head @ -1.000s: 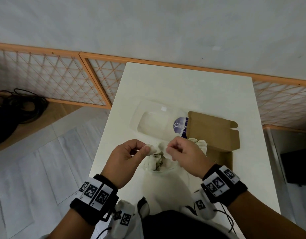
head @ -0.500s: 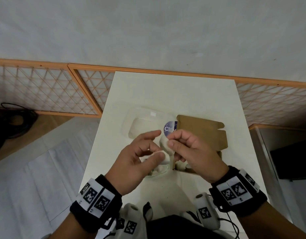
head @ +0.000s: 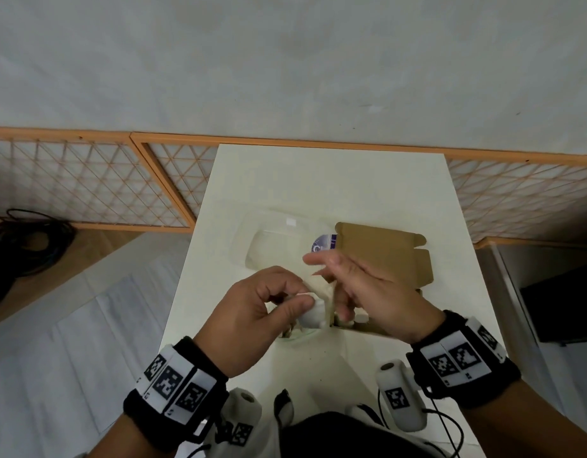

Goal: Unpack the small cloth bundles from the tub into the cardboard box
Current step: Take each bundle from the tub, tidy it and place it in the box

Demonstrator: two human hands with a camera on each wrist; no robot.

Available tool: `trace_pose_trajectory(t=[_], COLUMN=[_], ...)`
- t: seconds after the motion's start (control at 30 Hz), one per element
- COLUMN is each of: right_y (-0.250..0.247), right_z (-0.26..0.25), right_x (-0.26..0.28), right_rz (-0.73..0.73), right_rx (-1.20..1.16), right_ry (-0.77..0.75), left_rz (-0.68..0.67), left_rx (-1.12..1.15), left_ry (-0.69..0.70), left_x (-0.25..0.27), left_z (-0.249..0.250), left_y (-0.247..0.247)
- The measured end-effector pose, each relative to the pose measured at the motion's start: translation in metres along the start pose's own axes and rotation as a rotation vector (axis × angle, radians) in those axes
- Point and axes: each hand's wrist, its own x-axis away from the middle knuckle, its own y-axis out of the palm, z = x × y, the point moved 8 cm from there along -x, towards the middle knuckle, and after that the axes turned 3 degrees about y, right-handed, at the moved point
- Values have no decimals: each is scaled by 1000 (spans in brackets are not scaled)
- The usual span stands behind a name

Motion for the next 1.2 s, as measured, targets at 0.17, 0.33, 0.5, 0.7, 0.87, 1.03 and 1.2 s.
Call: trace_pose_trajectory(t=[0.17, 0.33, 0.5, 0.7, 0.87, 1.03, 1.2], right_y=[9, 2, 9, 15, 8, -3, 1], right_z=[2, -10, -25, -29, -38, -57, -28], right_x=[3, 1, 10, 18, 19, 6, -34], right_rz=[-137, -70, -86, -149, -145, -17, 12], right_rx=[16, 114, 359, 495, 526, 536, 340], right_ry=[-1, -133, -243, -257, -257, -315, -233], left_rz=[38, 16, 29, -14, 106, 13, 138], left_rx=[-20, -10, -117, -304, -138, -203, -231], left_ry=[8, 10, 45, 131, -32, -32, 43], left_x=[3, 5, 4, -1, 1, 0, -3], left_z=[1, 1, 14, 25, 9, 5, 14], left_y=[-7, -7, -8, -6, -10, -6, -19])
